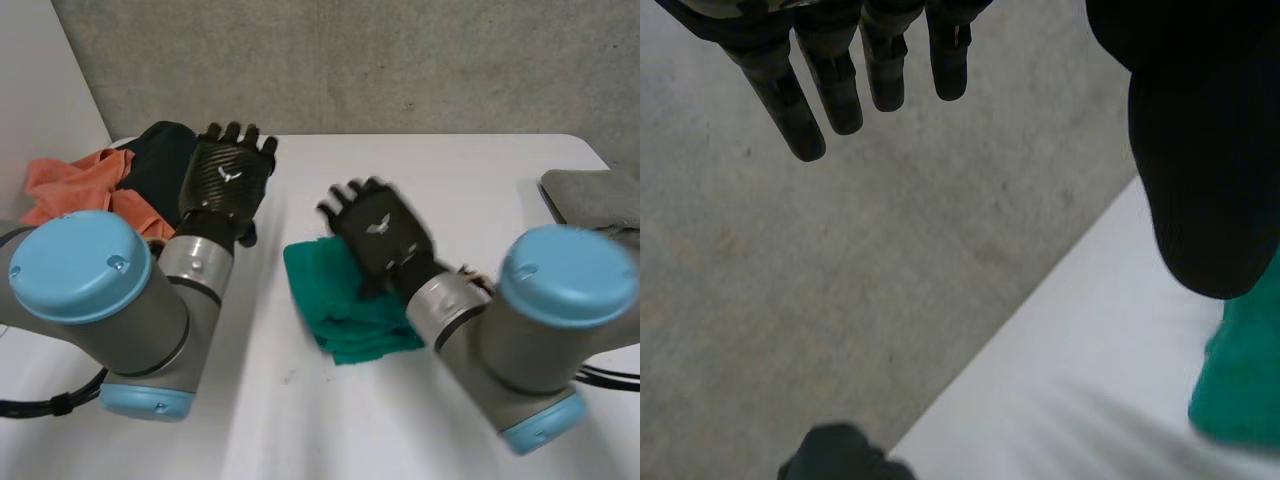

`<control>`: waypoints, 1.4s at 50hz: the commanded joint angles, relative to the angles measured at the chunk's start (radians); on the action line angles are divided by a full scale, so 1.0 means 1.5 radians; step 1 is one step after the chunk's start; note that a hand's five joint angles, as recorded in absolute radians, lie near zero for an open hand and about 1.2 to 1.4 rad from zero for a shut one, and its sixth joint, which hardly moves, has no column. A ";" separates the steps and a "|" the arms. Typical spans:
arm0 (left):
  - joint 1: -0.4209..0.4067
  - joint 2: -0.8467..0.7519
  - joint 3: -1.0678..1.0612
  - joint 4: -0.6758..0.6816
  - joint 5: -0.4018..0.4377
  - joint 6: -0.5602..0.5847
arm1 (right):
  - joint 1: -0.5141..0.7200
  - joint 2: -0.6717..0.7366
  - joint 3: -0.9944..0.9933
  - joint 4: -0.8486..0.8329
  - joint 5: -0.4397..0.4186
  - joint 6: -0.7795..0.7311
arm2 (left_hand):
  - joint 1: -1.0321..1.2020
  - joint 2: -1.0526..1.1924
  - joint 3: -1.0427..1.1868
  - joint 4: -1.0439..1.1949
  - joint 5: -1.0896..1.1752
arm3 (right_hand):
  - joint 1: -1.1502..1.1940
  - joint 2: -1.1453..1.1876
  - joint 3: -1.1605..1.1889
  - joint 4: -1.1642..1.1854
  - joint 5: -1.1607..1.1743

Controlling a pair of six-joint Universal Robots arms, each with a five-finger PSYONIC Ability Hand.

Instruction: Fold the laundry.

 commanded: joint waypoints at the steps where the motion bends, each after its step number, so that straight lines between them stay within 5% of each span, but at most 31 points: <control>1: -0.058 -0.041 0.078 -0.034 0.002 -0.082 | -0.103 -0.065 -0.037 0.130 -0.024 0.241 | 0.006 -0.003 -0.007 -0.001 -0.013 | -0.016 -0.030 -0.025 -0.040 -0.040; 13: -0.107 -0.195 0.248 -0.256 -0.016 -0.157 | -0.122 0.106 -0.216 0.321 -0.050 0.200 | 0.006 -0.003 -0.007 -0.001 -0.013 | -0.016 -0.030 -0.025 -0.040 -0.040; 26: -0.105 -0.263 0.262 -0.360 -0.058 -0.148 | -0.116 0.260 -0.323 0.402 -0.022 0.089 | 0.000 -0.008 -0.013 -0.007 -0.019 | -0.016 -0.030 -0.025 -0.040 -0.040; 33: -0.103 -0.255 0.262 -0.364 -0.037 -0.148 | -0.112 0.248 -0.324 0.401 0.026 0.004 | 0.002 -0.006 -0.011 -0.005 -0.017 | -0.016 -0.030 -0.025 -0.040 -0.040; 39: -0.102 -0.204 0.264 -0.358 -0.013 -0.152 | -0.112 0.167 -0.287 0.368 0.024 0.033 | 0.000 -0.008 -0.013 -0.007 -0.019 | -0.016 -0.030 -0.025 -0.040 -0.040; 47: -0.063 -0.076 0.229 -0.342 0.084 -0.155 | -0.110 0.044 -0.140 0.237 0.017 0.029 | 0.002 -0.006 -0.011 -0.005 -0.017 | -0.016 -0.030 -0.025 -0.040 -0.040; 55: 0.000 0.034 0.146 -0.348 0.330 -0.159 | -0.109 -0.019 0.056 0.127 -0.022 -0.052 | 0.014 0.005 0.001 0.007 -0.006 | -0.016 -0.030 -0.025 -0.040 -0.040; 58: 0.016 0.055 0.130 -0.349 0.377 -0.161 | -0.107 -0.017 0.110 0.079 -0.044 -0.080 | 0.016 0.007 0.003 0.009 -0.004 | -0.016 -0.030 -0.025 -0.040 -0.040; 70: 0.022 0.067 0.123 -0.347 0.385 -0.167 | -0.084 0.108 0.092 -0.031 -0.037 -0.095 | 0.018 0.009 0.005 0.011 -0.002 | -0.016 -0.030 -0.025 -0.040 -0.040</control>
